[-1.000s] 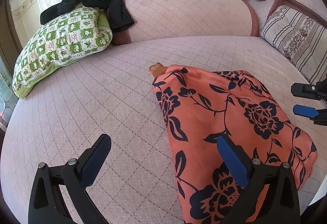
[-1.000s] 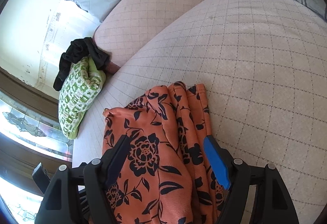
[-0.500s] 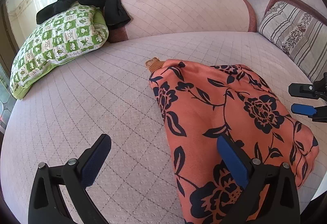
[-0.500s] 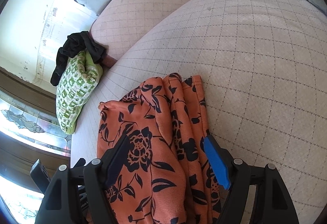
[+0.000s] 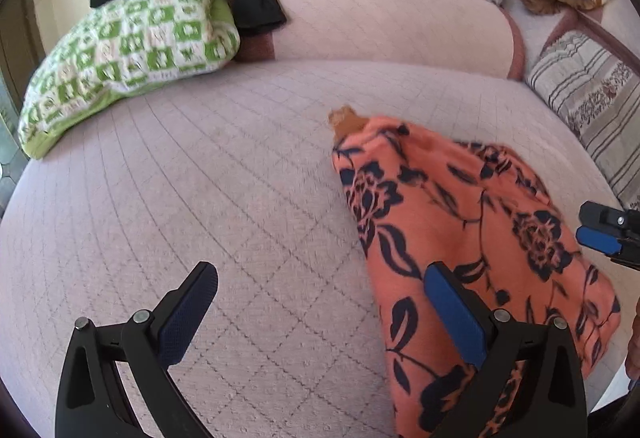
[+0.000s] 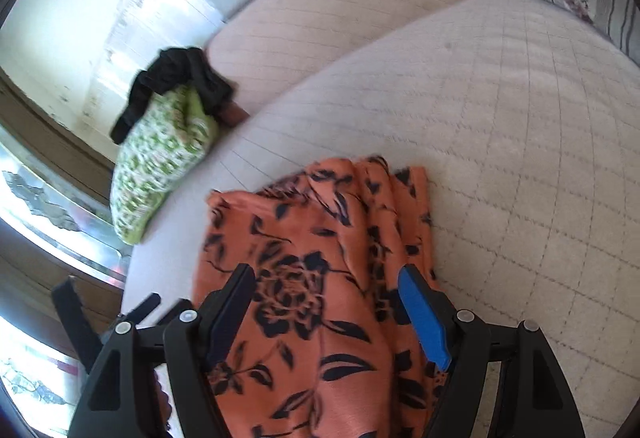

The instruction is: Fold small clothes

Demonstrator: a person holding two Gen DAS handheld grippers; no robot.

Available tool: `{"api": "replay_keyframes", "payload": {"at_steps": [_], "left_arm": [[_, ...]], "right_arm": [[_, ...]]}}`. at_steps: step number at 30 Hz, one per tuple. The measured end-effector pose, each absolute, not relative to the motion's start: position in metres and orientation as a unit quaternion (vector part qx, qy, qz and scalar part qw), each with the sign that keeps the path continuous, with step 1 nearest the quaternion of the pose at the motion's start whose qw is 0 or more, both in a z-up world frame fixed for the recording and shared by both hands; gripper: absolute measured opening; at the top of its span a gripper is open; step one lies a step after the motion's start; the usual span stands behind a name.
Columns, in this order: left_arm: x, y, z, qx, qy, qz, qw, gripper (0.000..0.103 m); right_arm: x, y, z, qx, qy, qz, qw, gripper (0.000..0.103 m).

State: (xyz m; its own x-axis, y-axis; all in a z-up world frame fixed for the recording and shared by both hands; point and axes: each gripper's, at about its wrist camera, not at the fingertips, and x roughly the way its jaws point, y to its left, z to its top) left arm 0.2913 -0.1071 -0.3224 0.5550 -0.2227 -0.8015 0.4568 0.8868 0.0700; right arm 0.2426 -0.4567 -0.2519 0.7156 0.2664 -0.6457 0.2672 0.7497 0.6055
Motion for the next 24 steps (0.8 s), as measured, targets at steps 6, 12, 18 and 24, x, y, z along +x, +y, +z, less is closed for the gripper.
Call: {"api": "replay_keyframes", "payload": {"at_steps": [6,12,18,24], "left_arm": [[0.29,-0.111,-0.327,0.149,0.436,-0.195,0.866,0.103],[0.288,-0.112,-0.325,0.143,0.434,-0.195,0.868,0.103],[0.272,-0.122,-0.323,0.185,0.402,-0.194,0.875,0.103],[0.262,-0.124,-0.323,0.202,0.391,-0.196,0.876,0.103]], "right_arm": [[0.258,-0.446,-0.279,0.33,0.444,-0.018,0.833,0.076],[0.251,-0.445,-0.239,0.314,0.34,-0.027,0.886,0.076],[0.285,-0.431,-0.25,0.375,0.371,0.04,0.849,0.062],[0.293,-0.437,-0.276,0.414,0.417,0.0,0.809,0.036]]}}
